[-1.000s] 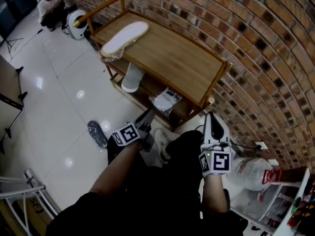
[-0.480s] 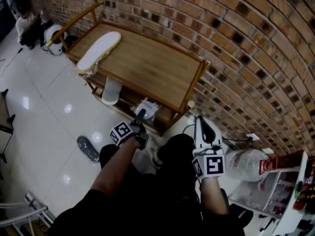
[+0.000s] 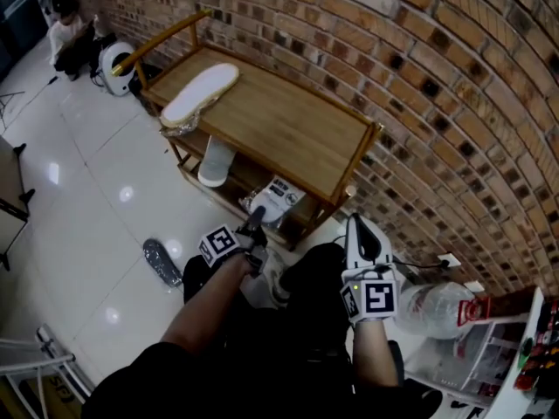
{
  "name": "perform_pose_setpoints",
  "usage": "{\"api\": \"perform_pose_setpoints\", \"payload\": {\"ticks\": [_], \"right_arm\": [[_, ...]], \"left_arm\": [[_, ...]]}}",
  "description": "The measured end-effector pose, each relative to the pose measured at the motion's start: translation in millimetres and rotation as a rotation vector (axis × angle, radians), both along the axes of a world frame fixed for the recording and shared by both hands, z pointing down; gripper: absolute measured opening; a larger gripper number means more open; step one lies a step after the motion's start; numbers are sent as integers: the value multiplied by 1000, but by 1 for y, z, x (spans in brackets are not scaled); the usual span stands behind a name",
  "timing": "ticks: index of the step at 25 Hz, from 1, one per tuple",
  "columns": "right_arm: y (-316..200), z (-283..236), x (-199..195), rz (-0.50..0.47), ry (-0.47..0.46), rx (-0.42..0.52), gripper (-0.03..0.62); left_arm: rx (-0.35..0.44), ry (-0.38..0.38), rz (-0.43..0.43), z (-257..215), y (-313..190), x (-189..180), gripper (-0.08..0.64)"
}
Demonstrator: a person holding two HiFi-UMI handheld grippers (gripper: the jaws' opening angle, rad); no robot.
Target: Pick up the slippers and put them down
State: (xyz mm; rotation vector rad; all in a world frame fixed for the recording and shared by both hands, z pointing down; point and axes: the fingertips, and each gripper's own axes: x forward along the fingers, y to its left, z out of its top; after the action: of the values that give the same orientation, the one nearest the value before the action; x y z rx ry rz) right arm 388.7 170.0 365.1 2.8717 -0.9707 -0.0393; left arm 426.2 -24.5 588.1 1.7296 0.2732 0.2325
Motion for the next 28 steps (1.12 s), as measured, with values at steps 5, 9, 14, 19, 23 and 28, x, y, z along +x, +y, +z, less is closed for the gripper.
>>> {"api": "perform_pose_setpoints", "payload": {"ticks": [5, 9, 14, 19, 23, 28], "right_arm": [[-17, -8, -9, -51, 22, 44, 9], [-41, -15, -22, -118, 39, 56, 9], [-67, -24, -31, -186, 57, 90, 9], [-105, -32, -44, -278, 70, 123, 9], [-136, -34, -58, -355, 71, 145, 9], [-179, -39, -80, -466, 70, 174, 9]], "left_arm": [[26, 19, -40, -11, -17, -43, 77], [61, 45, -99, -25, -44, -70, 77], [81, 92, -178, -47, -73, -100, 77], [99, 92, -302, -54, -118, -139, 77], [119, 118, -403, -61, -155, -175, 77], [113, 144, -563, -70, -203, -232, 77]]}}
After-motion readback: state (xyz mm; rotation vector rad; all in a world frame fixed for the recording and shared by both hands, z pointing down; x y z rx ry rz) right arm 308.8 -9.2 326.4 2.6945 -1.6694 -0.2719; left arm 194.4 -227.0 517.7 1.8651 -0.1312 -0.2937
